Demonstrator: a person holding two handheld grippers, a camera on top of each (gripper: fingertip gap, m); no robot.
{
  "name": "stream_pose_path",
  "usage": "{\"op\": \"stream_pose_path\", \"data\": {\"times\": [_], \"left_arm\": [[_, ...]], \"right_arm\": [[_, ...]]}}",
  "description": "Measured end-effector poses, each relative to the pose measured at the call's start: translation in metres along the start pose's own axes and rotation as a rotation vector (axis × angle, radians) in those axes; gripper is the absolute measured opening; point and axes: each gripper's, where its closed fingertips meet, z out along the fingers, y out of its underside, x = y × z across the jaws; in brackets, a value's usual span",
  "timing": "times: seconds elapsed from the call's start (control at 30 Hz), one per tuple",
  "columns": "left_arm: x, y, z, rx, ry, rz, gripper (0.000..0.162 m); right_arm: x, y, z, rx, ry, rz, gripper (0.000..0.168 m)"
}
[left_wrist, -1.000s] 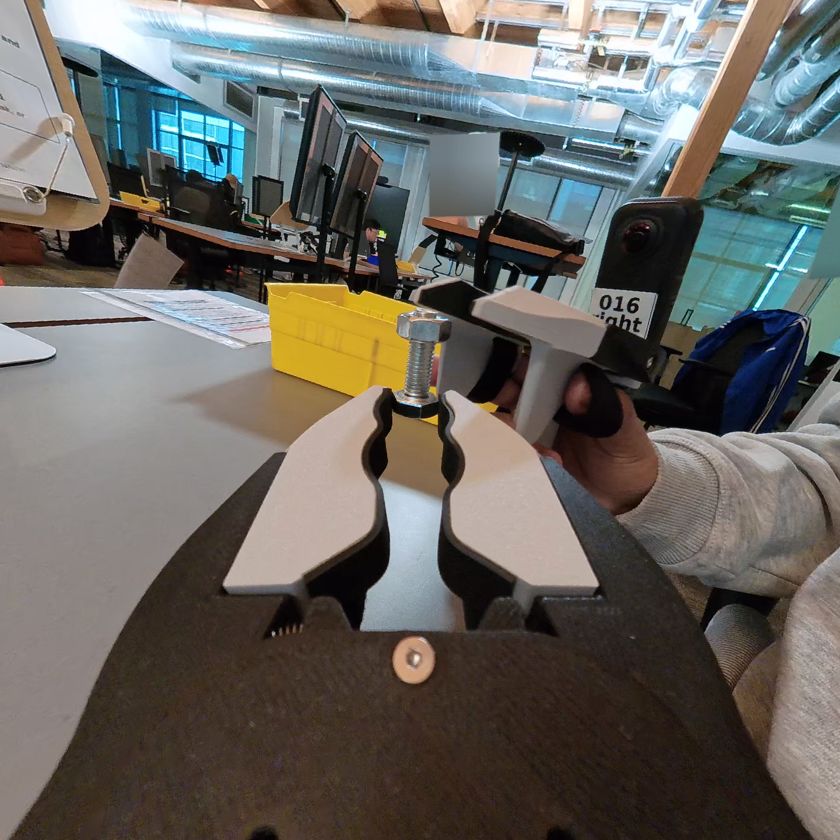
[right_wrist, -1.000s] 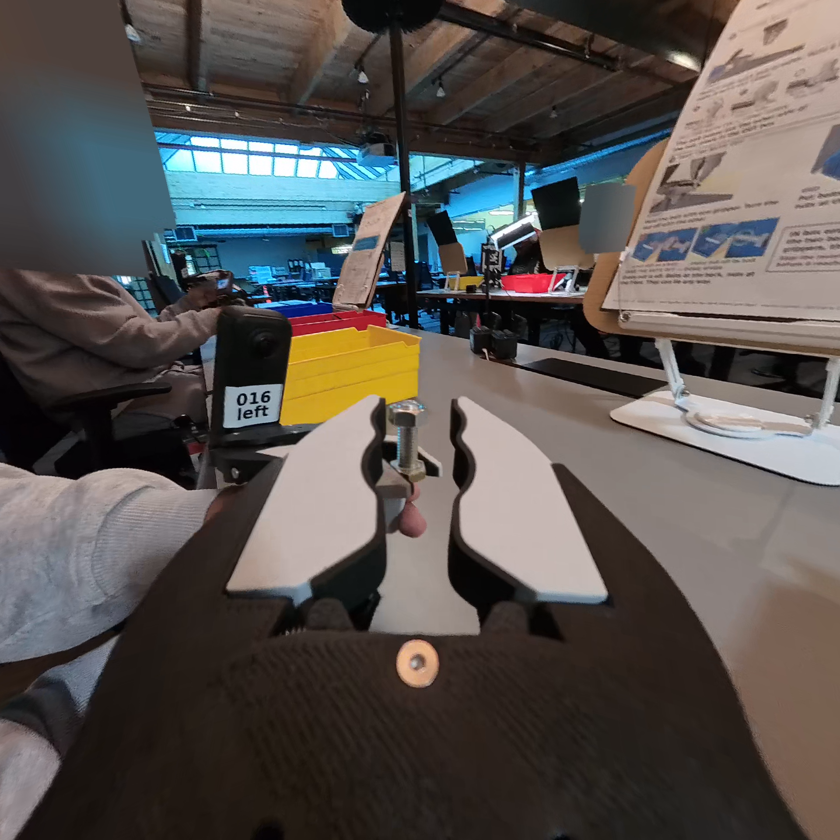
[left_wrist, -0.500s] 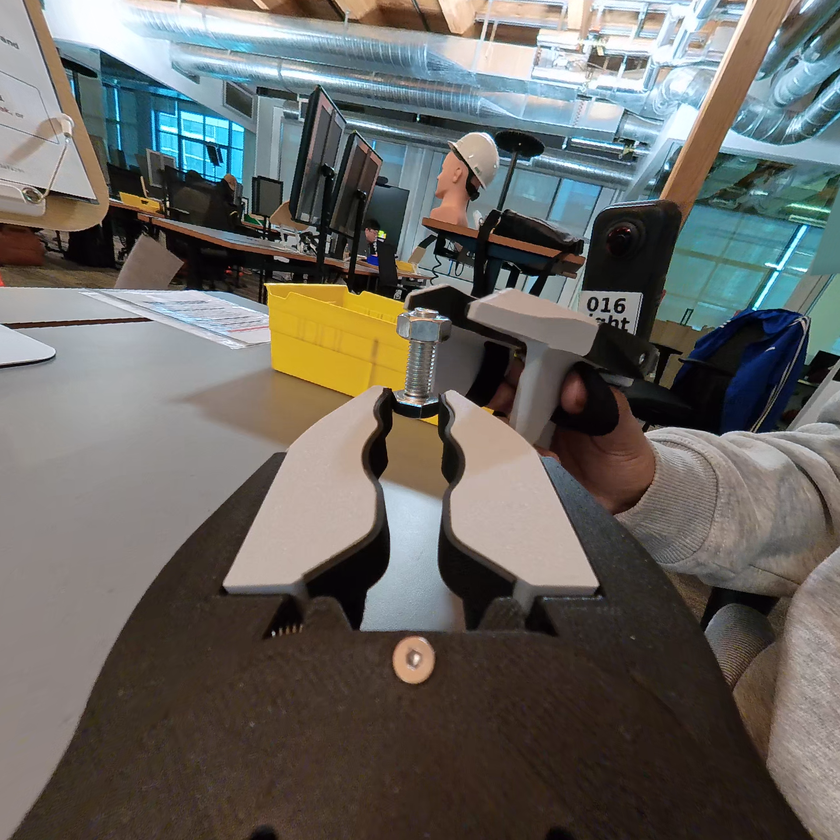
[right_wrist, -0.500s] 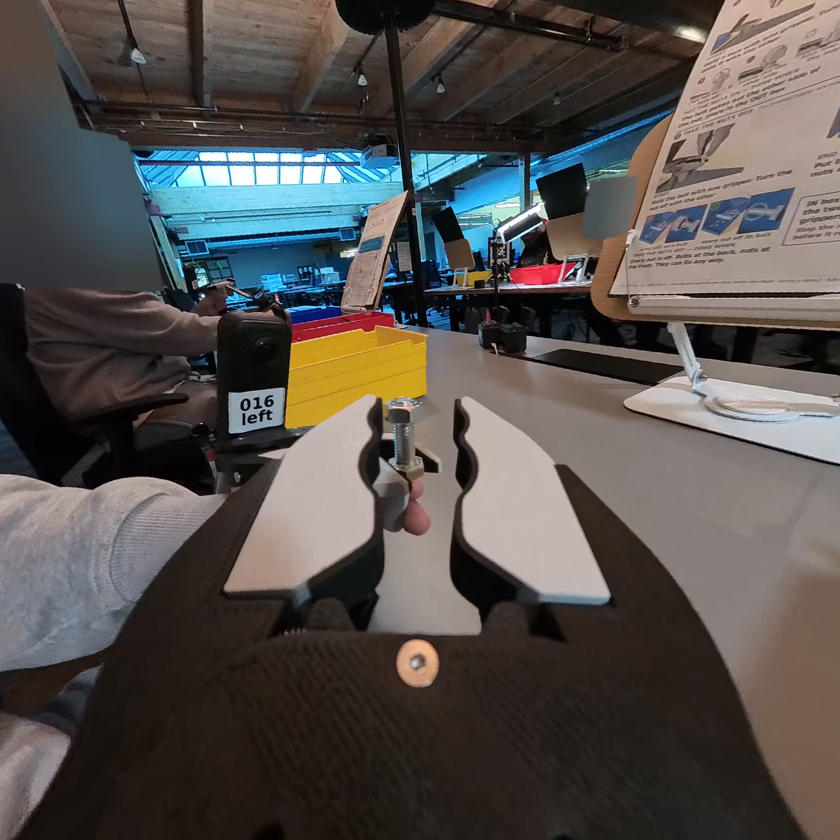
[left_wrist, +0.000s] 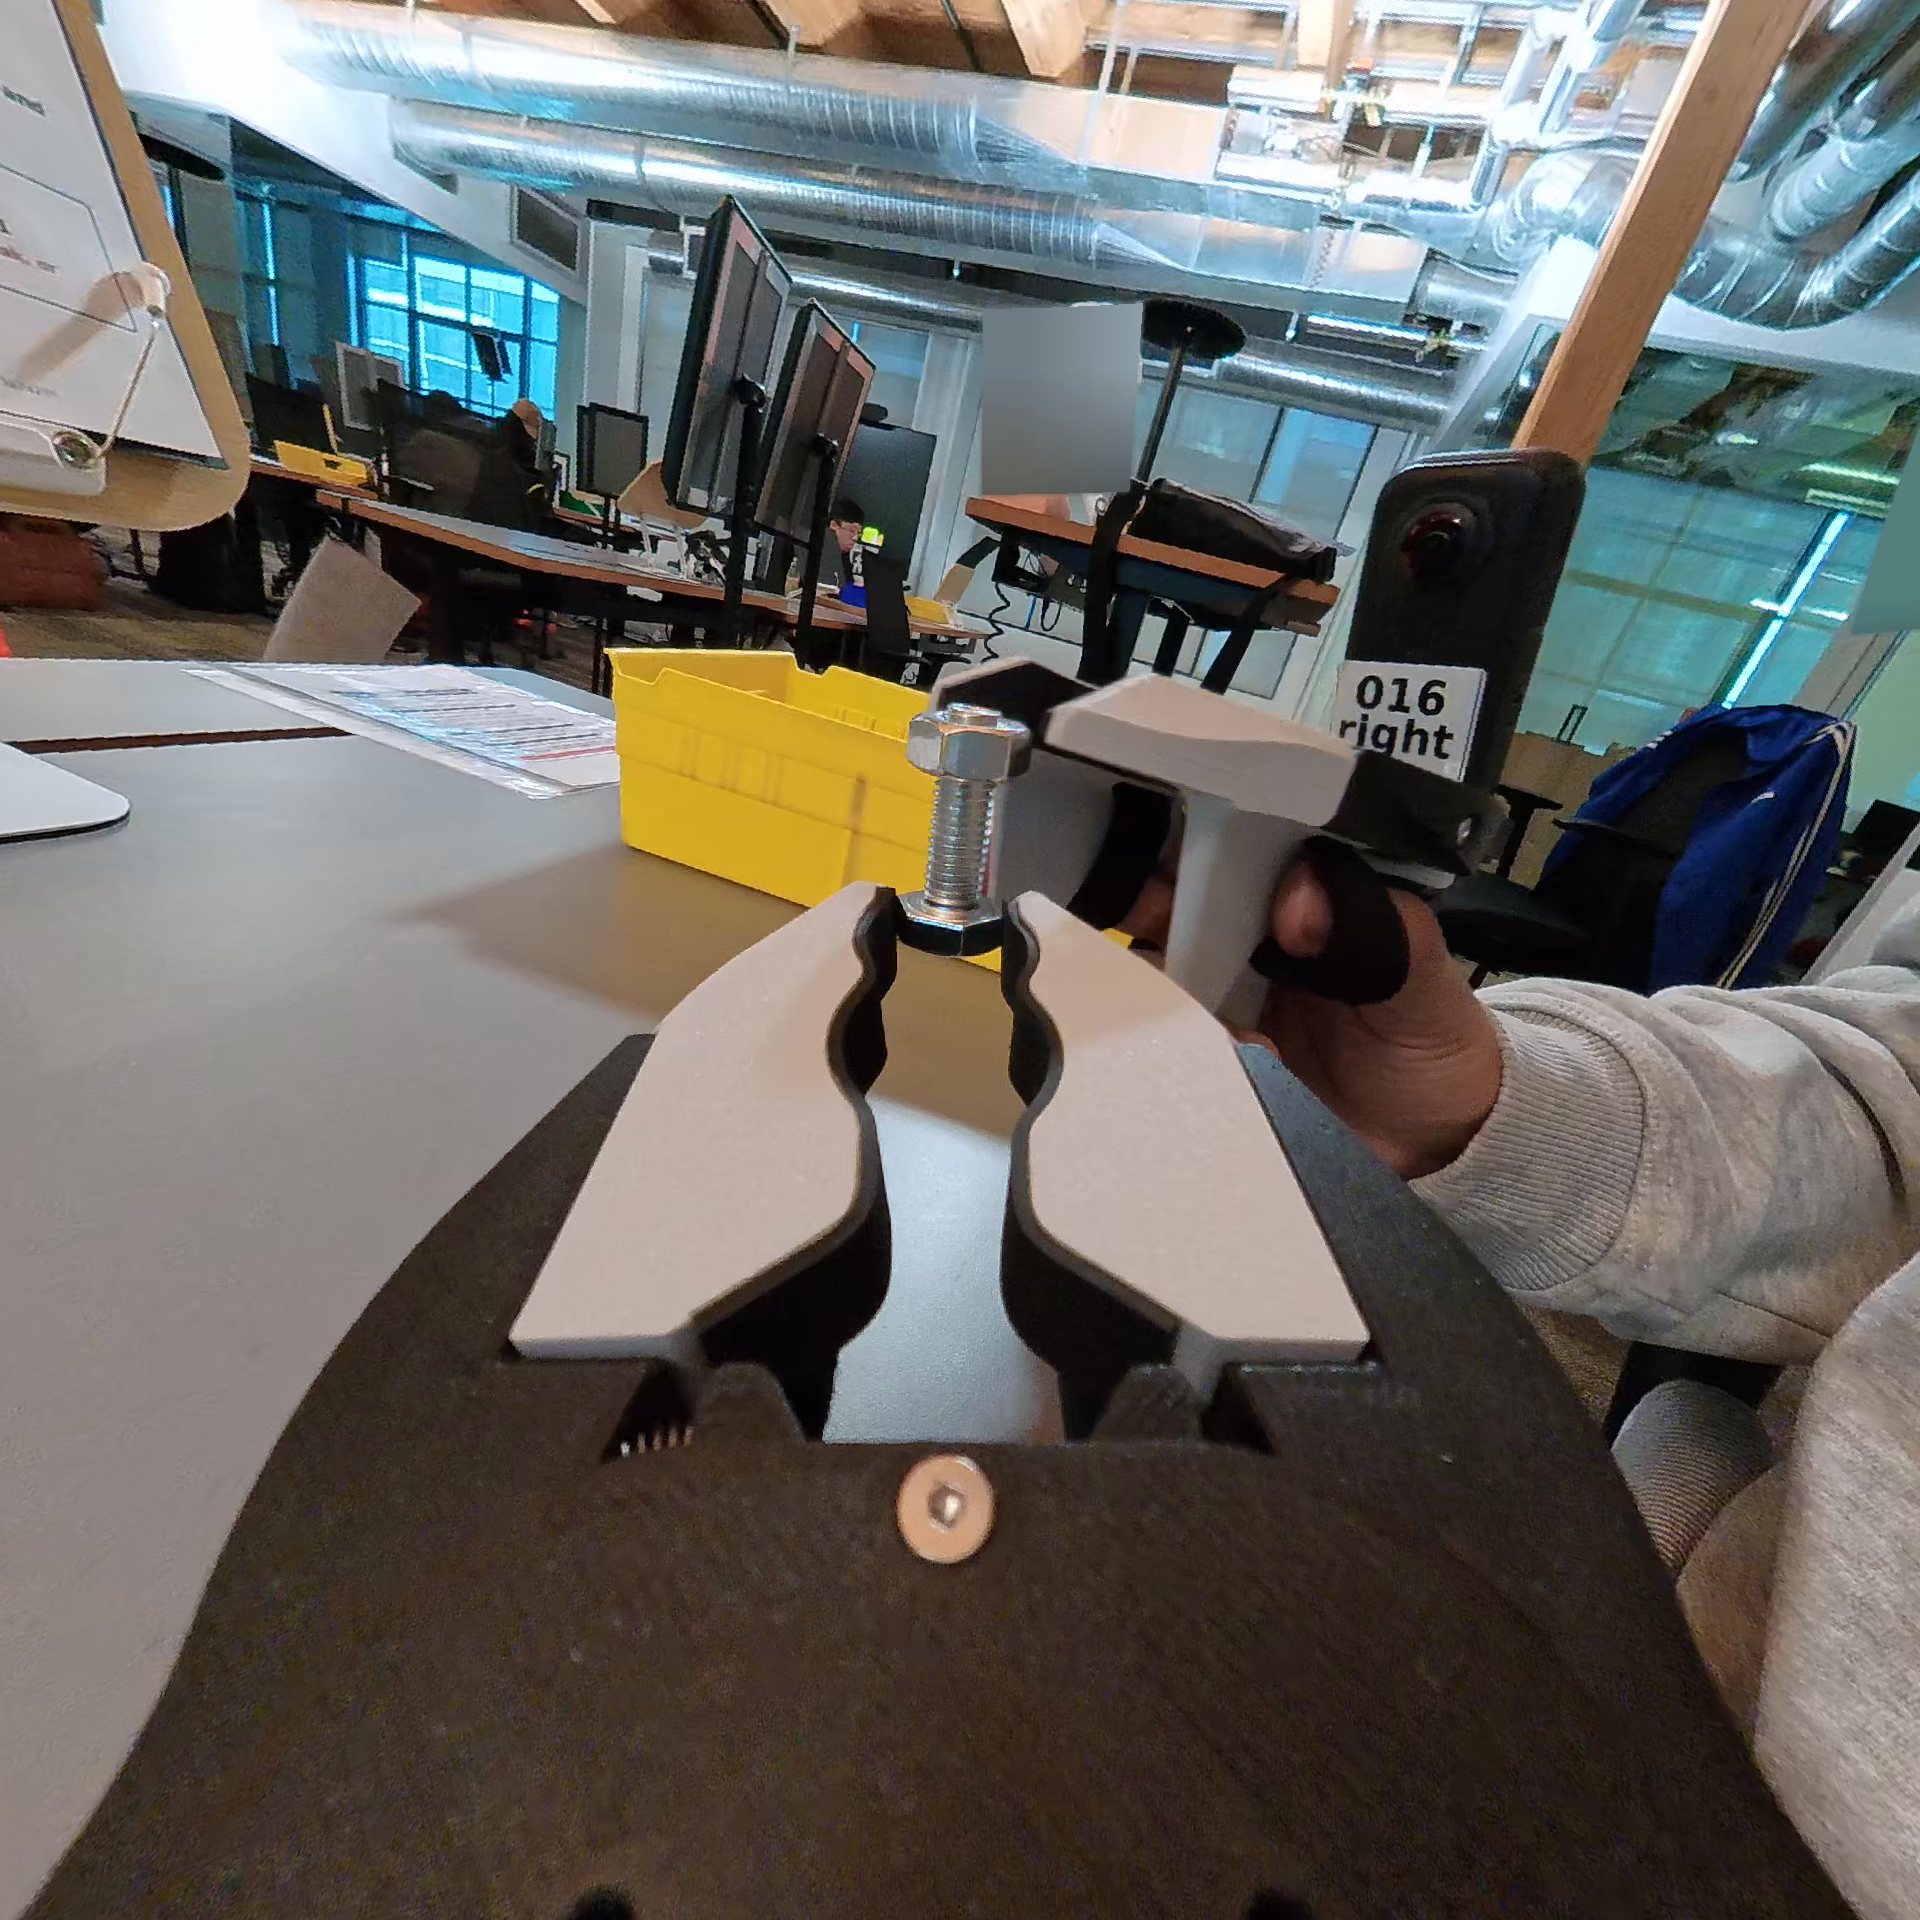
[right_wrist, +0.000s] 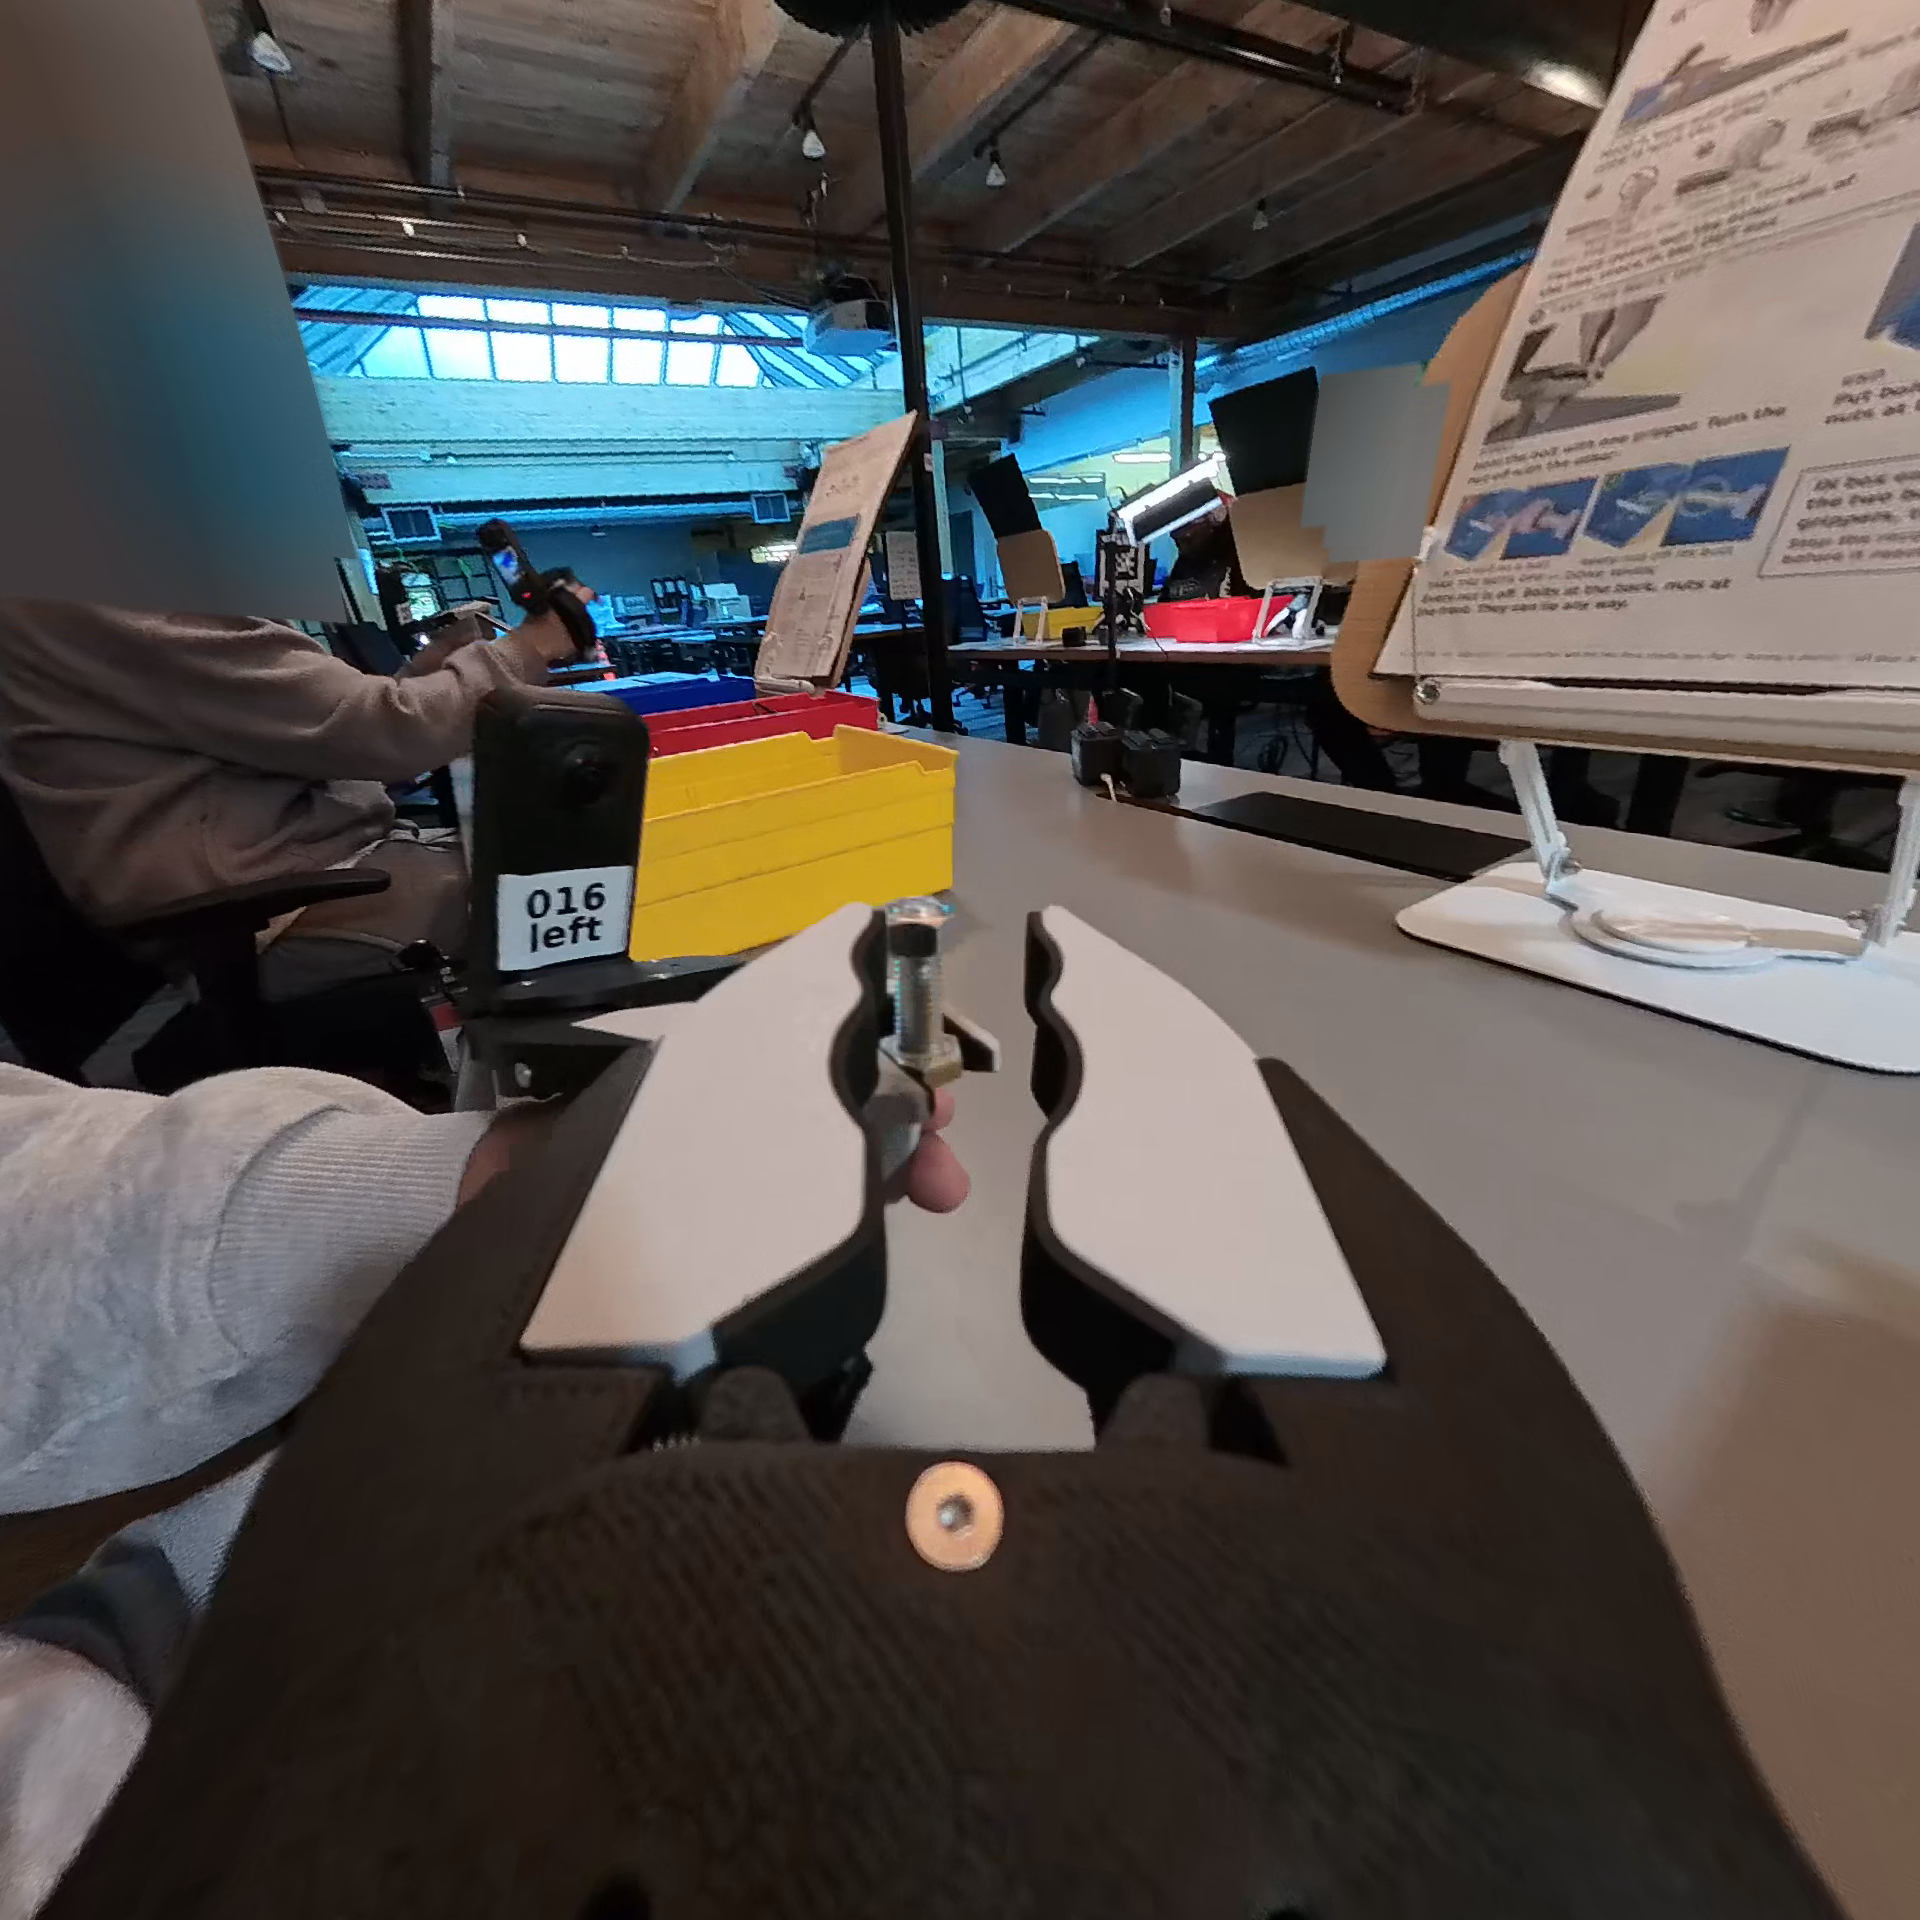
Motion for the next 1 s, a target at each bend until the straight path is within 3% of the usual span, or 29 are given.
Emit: {"op": "stream_pose_path", "data": {"times": [1.0], "left_arm": [[0.000,0.000,0.000,0.000,-0.001,0.003,0.021]], "right_arm": [[0.006,-0.001,-0.001,0.011,0.016,0.027,0.027]]}}
